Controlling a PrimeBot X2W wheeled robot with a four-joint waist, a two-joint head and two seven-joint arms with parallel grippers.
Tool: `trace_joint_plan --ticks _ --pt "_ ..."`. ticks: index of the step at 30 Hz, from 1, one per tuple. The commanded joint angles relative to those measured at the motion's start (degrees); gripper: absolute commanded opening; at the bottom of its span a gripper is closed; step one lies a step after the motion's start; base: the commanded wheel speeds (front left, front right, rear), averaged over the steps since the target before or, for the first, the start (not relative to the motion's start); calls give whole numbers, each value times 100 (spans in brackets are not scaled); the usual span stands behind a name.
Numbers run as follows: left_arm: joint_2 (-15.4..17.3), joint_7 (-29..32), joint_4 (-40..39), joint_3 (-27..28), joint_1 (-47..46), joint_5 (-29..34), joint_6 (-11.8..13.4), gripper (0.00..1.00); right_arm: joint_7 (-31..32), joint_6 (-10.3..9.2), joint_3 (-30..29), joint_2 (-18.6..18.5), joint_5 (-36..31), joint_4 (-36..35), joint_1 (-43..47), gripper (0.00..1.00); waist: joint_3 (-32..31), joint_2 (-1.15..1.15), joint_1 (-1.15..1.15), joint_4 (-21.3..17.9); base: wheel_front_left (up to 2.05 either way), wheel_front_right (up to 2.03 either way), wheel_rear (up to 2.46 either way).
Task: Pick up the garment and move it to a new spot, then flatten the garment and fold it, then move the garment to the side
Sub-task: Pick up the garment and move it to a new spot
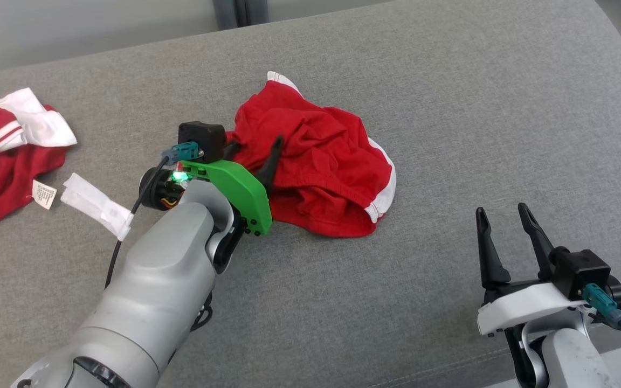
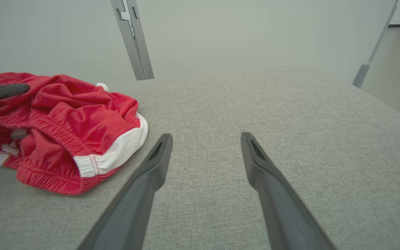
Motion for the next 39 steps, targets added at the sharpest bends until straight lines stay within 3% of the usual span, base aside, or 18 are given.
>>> trace_joint_plan --ticks 1,11,20,25,33,39 --pt "18 -82 14 -20 -119 11 -14 100 -17 -6 4 -9 -9 9 -72 100 -100 0 0 140 0 0 0" --pt "72 -243 -362 272 -41 396 44 100 -18 -6 -64 -11 -260 19 -33 100 -727 0 0 676 0 0 0" --pt "474 -233 -1835 1404 1381 1330 414 100 -18 -6 -95 -11 -393 63 199 100 -1228 0 0 1031 0 0 0" --pt "625 -233 -2673 2046 2433 1850 752 100 -18 -6 -112 -12 -367 40 405 100 -1337 0 0 1191 0 0 0" --pt "437 -234 -3824 3229 4078 2461 1146 100 -18 -6 -198 -11 -108 -24 685 100 -1387 0 0 1302 0 0 0" --pt "235 -234 -4195 3695 4813 2944 1086 100 -18 -6 -71 -12 -85 -49 790 100 -1421 0 0 1291 0 0 0"
